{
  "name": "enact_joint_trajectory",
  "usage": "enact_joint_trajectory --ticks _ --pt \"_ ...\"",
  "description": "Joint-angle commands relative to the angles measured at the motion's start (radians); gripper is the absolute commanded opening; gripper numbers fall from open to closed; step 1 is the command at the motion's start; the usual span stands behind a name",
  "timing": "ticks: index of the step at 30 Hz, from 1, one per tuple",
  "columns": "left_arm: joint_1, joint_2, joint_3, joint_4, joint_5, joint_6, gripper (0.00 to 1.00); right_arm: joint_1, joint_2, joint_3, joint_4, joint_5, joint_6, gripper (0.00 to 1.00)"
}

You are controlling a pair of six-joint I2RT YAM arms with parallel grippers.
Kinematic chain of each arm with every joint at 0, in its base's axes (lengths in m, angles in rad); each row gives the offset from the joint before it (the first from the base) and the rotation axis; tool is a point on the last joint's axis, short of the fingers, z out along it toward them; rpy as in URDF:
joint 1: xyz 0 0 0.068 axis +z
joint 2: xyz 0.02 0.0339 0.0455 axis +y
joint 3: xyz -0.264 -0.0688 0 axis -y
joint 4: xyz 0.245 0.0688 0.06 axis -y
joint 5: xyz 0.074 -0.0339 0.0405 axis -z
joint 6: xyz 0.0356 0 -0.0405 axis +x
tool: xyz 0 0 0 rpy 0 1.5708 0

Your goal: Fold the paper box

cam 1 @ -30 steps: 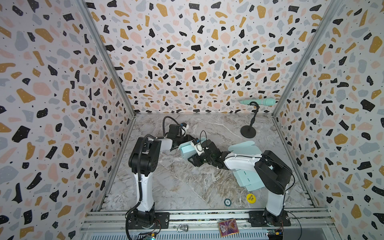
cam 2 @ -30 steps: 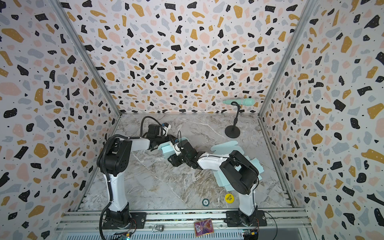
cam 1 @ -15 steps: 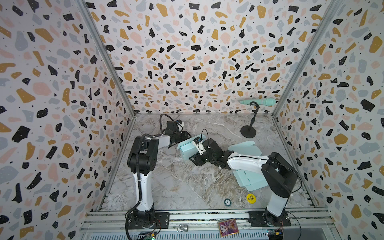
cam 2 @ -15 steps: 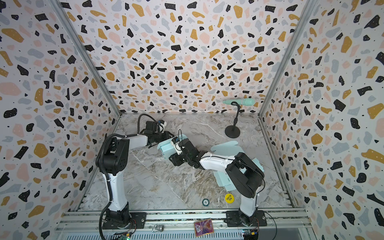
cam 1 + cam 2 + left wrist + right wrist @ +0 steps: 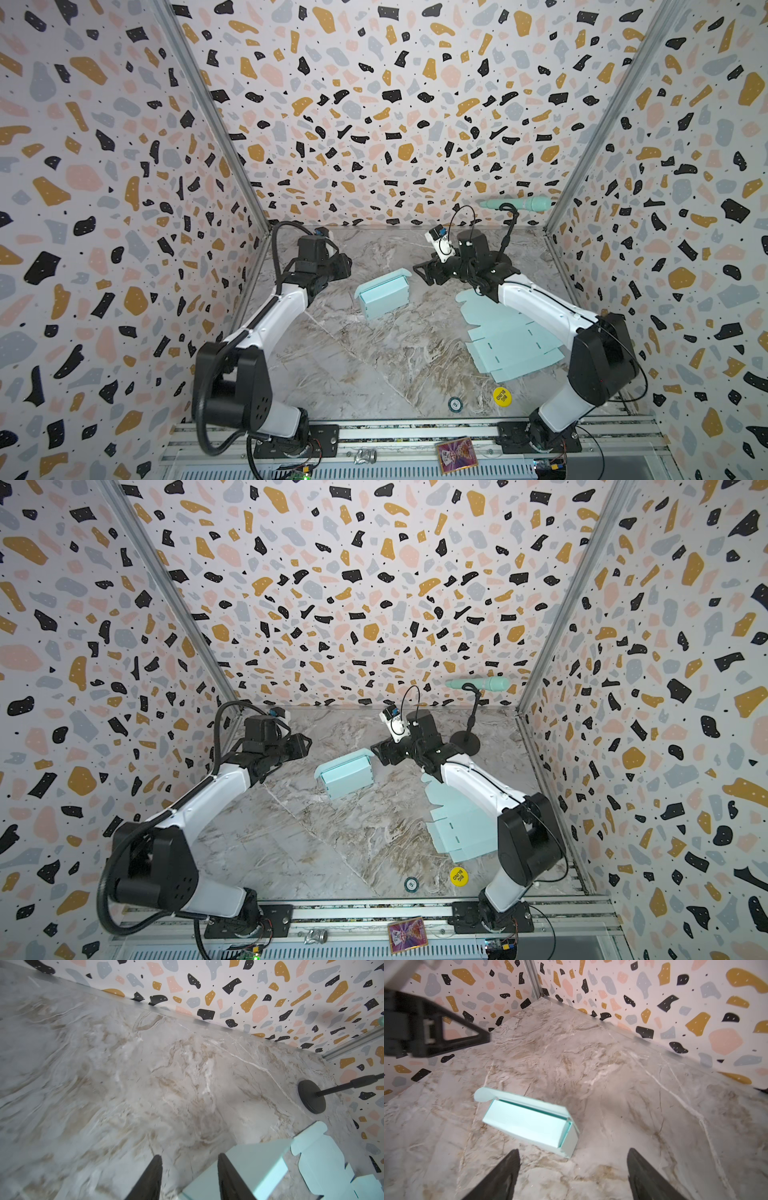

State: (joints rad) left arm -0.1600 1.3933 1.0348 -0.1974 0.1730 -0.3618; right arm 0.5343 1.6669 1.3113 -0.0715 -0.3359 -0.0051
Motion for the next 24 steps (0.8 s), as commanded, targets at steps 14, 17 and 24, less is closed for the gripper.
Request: enact_joint_trajectory --ticks 14,17,24 --pt "-0.100 -0.148 -0.171 -0.094 0.001 0.018 0.52 -0.021 0.266 0.279 -0.235 -0.180 -0.234 0.77" --pt "-0.118 -0.120 -0.162 -0.065 0.012 0.017 0.49 -0.012 0.273 0.287 -0.232 -0.180 -0.231 0.74" --pt "-0.140 -0.059 -0.135 -0.053 -0.005 0.037 0.41 0.019 0.315 0.338 -0.254 -0.167 -0.239 0.66"
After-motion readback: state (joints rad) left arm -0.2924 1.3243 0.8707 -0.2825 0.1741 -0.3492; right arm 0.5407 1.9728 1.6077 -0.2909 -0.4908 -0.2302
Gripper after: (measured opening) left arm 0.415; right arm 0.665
